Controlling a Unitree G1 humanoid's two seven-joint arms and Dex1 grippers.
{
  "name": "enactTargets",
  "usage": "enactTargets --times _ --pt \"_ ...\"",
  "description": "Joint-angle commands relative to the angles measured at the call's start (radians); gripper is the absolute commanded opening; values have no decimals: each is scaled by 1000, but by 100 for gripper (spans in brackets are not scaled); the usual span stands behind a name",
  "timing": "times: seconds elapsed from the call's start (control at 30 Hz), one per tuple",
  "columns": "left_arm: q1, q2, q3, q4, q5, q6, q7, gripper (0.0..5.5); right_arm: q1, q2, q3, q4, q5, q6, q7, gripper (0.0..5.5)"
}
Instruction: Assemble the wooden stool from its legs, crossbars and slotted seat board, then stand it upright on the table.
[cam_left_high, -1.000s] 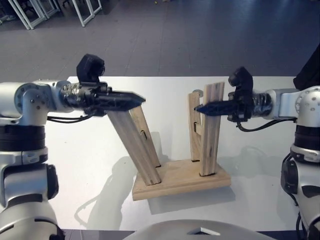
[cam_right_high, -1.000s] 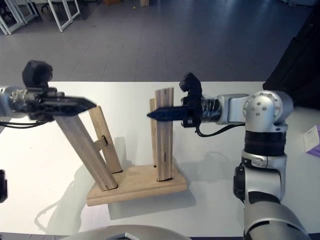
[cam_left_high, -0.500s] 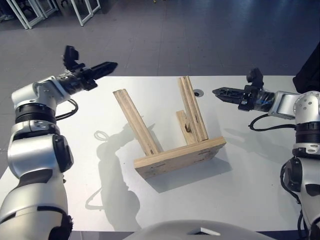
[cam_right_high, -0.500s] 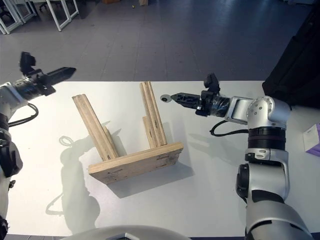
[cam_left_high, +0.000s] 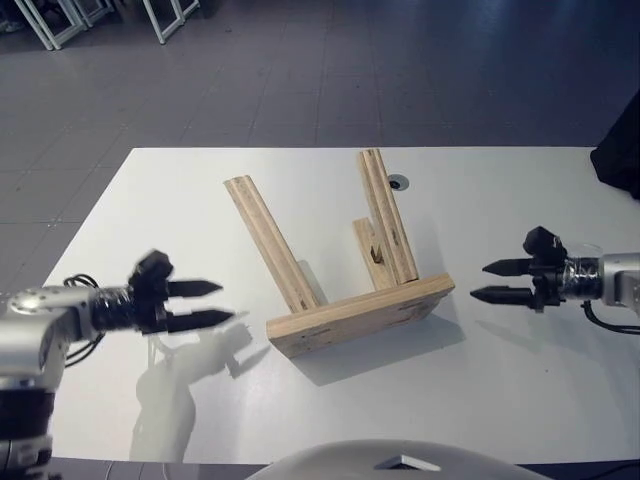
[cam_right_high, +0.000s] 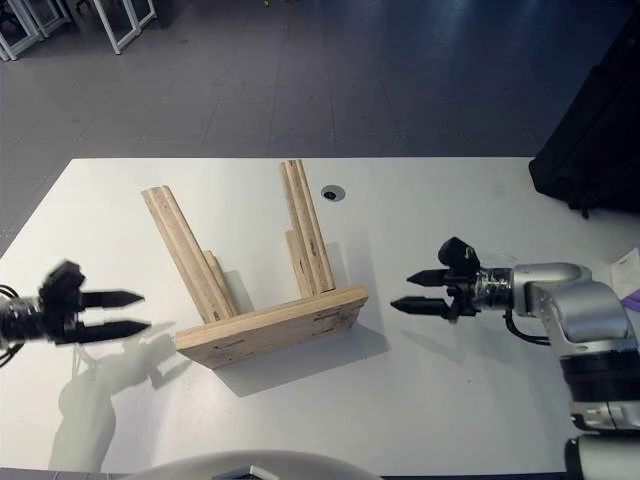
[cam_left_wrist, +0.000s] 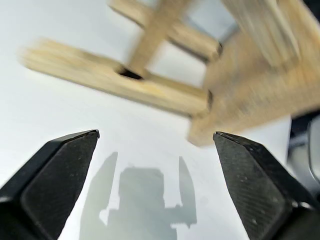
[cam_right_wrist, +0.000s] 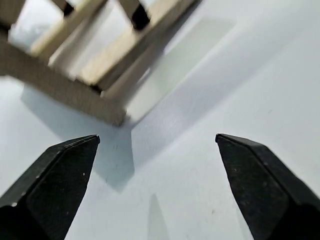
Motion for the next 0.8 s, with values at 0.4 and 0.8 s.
enactTargets --times 0.4,0.8 --pt "3 -3 -208 -424 106 7 304 422 -94 90 195 -203 -107 -116 33 430" --pt "-165 -29 -231 -279 -56 42 239 249 -89 116 200 -307 -23 48 37 279"
